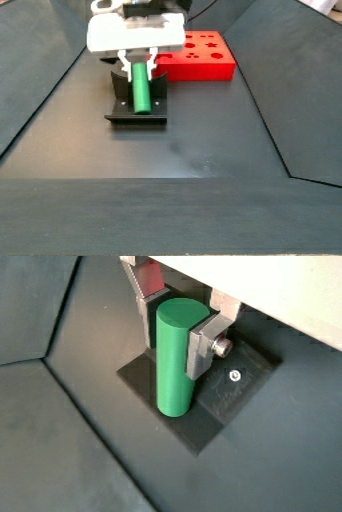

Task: Pick up the round object. Move up. Place the round object on the fixture. Regrasp the round object. Move to above the board. Insert the round object.
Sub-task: Move to above the board.

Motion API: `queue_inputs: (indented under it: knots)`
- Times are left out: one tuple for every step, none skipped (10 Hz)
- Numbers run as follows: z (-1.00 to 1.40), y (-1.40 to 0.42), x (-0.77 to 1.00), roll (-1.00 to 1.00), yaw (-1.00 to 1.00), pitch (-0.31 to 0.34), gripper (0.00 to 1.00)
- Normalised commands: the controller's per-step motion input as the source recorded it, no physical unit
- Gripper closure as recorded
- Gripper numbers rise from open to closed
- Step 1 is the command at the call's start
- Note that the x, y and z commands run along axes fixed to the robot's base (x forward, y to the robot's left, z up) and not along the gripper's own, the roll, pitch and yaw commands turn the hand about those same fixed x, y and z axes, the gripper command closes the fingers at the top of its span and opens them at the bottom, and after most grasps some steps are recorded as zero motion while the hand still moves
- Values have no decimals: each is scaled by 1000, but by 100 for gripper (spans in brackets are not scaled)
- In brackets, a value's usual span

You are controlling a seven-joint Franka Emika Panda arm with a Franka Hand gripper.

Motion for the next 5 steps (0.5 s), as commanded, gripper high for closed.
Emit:
queue_inputs:
  knots:
    - [1000,-70,-295,106,-76,41,100]
    - [1000,-64,-281,48,-47,36,100]
    - [1000,-65,-275,21,-35,48,100]
    - [1000,-63,-269,6,-27,60,100]
    - [1000,-60,-256,-19,-12,83,100]
